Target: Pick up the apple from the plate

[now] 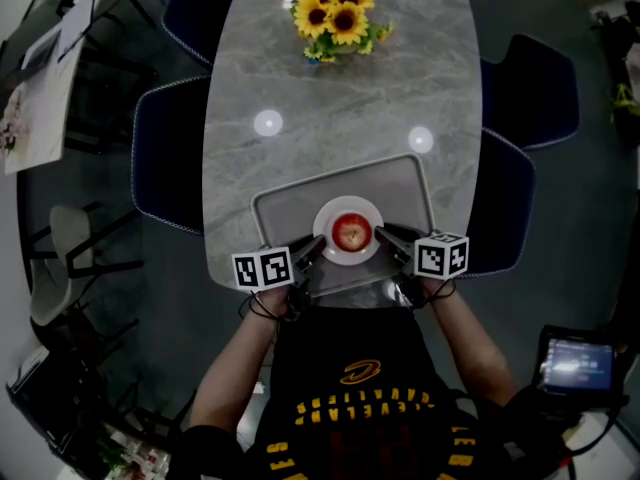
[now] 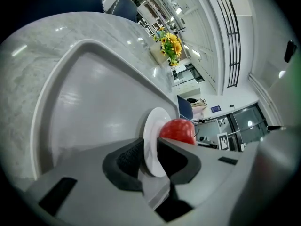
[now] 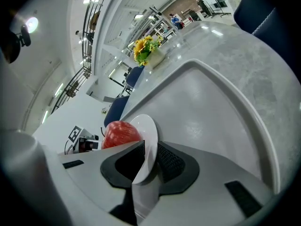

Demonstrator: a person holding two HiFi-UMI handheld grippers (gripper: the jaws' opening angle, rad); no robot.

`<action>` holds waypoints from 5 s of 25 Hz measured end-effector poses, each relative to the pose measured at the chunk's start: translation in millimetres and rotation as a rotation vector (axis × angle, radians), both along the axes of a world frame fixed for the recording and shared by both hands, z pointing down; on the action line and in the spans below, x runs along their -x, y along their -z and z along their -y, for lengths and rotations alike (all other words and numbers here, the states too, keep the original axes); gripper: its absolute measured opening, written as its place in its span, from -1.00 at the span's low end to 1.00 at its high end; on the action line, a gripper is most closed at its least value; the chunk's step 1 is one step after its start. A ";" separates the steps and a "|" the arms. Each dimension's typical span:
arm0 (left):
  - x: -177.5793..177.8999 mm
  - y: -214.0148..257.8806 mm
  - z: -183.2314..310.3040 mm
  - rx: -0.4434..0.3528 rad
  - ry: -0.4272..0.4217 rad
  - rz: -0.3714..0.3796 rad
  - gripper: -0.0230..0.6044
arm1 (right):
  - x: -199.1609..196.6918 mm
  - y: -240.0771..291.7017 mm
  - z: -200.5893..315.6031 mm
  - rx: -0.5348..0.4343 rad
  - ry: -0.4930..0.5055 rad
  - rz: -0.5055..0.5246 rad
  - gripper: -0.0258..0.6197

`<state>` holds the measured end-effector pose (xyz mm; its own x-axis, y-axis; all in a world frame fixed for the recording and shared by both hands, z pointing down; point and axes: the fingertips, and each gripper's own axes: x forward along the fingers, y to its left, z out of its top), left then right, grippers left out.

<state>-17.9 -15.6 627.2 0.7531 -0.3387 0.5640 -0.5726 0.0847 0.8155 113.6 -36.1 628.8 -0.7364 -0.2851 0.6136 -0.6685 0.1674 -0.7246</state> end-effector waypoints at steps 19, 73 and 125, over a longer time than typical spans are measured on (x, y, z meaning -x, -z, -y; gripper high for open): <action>4.3 -4.6 -1.7 0.035 0.053 -0.004 -0.82 | -0.6 -3.1 3.9 0.146 -0.015 0.122 -0.82; 101.5 68.4 -71.3 -0.012 0.361 -0.083 -0.84 | 112.9 72.1 -31.3 0.097 0.280 0.262 -0.83; 233.2 114.2 -85.2 -0.085 0.240 -0.090 -0.86 | 244.4 106.2 -49.2 0.014 0.238 0.307 -0.82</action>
